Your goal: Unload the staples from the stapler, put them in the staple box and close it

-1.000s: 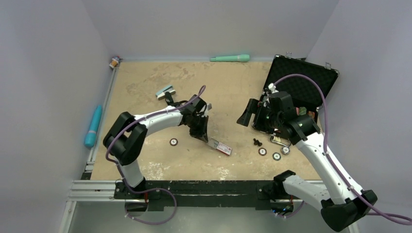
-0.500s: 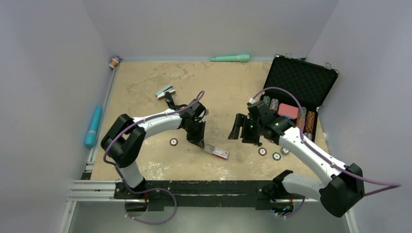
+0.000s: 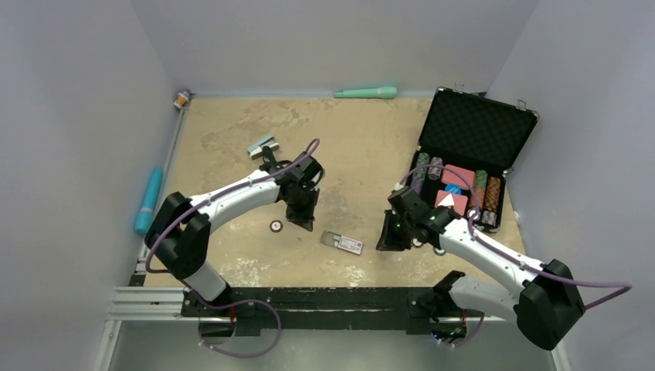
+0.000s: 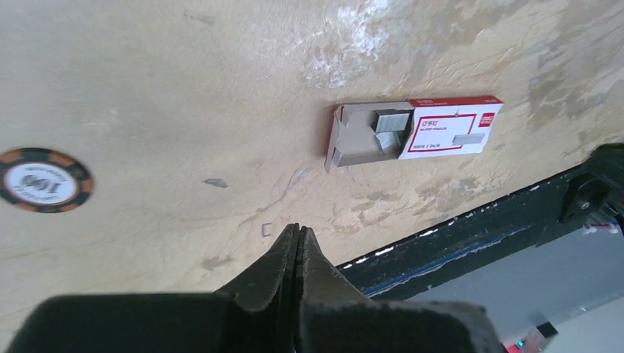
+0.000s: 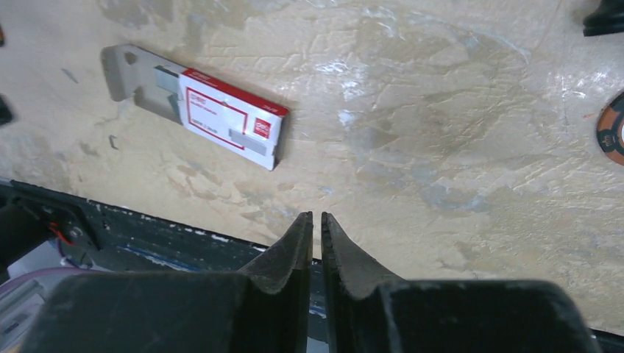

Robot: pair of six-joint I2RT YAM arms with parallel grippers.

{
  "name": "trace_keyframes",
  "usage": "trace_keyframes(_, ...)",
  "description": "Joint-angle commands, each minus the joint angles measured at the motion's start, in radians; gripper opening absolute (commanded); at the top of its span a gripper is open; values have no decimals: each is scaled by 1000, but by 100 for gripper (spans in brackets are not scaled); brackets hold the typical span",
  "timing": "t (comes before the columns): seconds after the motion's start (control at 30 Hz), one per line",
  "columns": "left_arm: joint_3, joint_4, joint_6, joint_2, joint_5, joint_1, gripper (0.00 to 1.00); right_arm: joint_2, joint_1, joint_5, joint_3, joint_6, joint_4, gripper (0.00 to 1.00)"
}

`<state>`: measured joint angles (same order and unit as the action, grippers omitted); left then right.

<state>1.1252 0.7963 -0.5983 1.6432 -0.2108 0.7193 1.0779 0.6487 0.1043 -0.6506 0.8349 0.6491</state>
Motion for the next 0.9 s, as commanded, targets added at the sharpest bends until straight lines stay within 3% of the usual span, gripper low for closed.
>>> trace_keyframes(0.0,42,73,106,-49,110,-11,0,-15,1,2,49,27,-83,12)
trace_keyframes(0.13,24,34,142,-2,72,-9,0,40,2,9,51,23,-121,0)
trace_keyframes(0.87,50,-121,200,196,-116,2,0,233,16,35,17,-22,-214,0)
